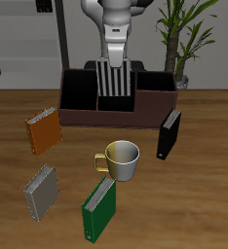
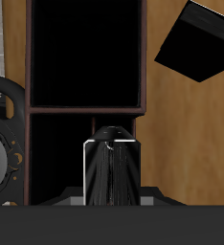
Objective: Place the striped book into the back desk caddy's front compartment
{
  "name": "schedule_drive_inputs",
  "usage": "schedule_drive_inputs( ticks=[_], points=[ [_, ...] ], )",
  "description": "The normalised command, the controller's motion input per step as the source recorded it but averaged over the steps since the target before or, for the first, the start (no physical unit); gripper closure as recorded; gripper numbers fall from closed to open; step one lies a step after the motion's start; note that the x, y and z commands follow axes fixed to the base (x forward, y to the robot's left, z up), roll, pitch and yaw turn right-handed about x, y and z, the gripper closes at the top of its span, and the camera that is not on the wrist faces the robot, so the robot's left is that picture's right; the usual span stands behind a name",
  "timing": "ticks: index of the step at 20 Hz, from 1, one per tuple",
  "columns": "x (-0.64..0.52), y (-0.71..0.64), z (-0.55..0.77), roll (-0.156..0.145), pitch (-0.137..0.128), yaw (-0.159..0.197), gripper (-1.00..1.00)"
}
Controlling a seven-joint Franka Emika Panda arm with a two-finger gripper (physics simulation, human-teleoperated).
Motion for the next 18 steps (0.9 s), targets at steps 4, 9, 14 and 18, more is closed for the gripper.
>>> schedule_drive_inputs(
  ticks=[4, 9, 14, 18],
  points=[
    [0.07, -0.03, -0.19, -0.003, 0.03, -0.007, 1.0],
    [0.08, -0.02, -0.17, -0.007, 0.023, 0.0, 1.0],
    [0.04, 0.03, -0.13, 0.006, 0.02, -0.001, 1.0],
    [0.08, 0.01, -0.21, 0.008, 0.033, -0.005, 1.0]
  ],
)
